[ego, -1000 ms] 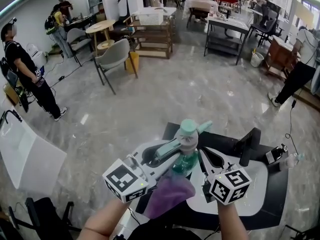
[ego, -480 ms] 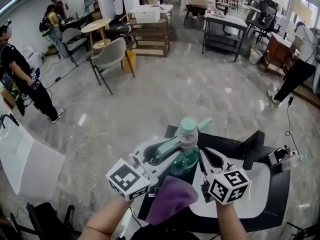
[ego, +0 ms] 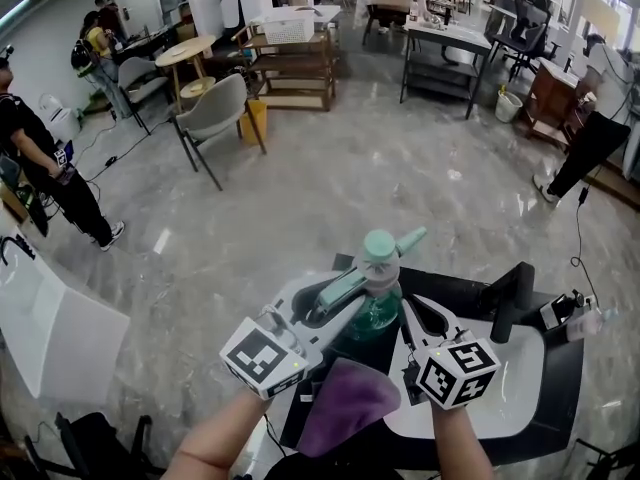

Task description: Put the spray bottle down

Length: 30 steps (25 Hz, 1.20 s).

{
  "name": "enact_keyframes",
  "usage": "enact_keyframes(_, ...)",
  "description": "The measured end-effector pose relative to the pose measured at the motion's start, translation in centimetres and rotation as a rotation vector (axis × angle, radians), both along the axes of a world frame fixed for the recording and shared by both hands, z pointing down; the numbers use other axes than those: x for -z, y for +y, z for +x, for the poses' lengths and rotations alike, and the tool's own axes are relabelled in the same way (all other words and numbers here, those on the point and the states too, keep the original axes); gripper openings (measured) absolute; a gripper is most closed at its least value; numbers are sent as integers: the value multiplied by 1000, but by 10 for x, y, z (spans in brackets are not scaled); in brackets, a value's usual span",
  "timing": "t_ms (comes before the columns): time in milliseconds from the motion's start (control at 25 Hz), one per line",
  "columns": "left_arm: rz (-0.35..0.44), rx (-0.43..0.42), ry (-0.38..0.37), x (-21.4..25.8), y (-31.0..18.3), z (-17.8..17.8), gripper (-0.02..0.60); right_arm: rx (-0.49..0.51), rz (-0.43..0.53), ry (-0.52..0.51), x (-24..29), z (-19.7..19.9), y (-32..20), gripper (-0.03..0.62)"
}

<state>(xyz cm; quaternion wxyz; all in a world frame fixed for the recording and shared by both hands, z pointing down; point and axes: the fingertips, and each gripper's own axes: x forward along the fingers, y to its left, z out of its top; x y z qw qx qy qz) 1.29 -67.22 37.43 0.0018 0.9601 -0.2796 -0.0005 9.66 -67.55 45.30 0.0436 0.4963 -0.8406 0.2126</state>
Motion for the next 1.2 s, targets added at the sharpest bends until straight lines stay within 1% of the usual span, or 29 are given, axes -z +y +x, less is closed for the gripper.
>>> enact_keyframes(120, 22, -14, -12, -2, -1, 1, 117, -6, -4, 1, -2, -1, -2, 9)
enact_keyframes(240, 32, -21, -6, -3, -3, 1, 117, -16, -5, 1, -3, -1, -4, 9)
enact_keyframes(360, 22, -27, 7, -3, -4, 1, 117, -23, -8, -3, -4, -1, -6, 9)
enact_keyframes(600, 36, -47, 13, -6, -5, 1, 117, -30, -12, -10, -8, -3, -8, 9)
enact_keyframes(840, 10, -66, 23, -6, -4, 1, 117, -31, -10, -14, -8, -7, -7, 9)
enact_keyframes(960, 17, -67, 29, -5, -4, 1, 117, -37, -1, -19, -6, -7, -7, 9)
enact_keyframes(1080, 41, -76, 30, -5, -5, 1, 117, -33, 3, -18, -5, -9, -6, 9)
enact_keyframes(1200, 39, -78, 37, -4, -4, 1, 118, -34, 5, -17, -5, -9, -4, 9)
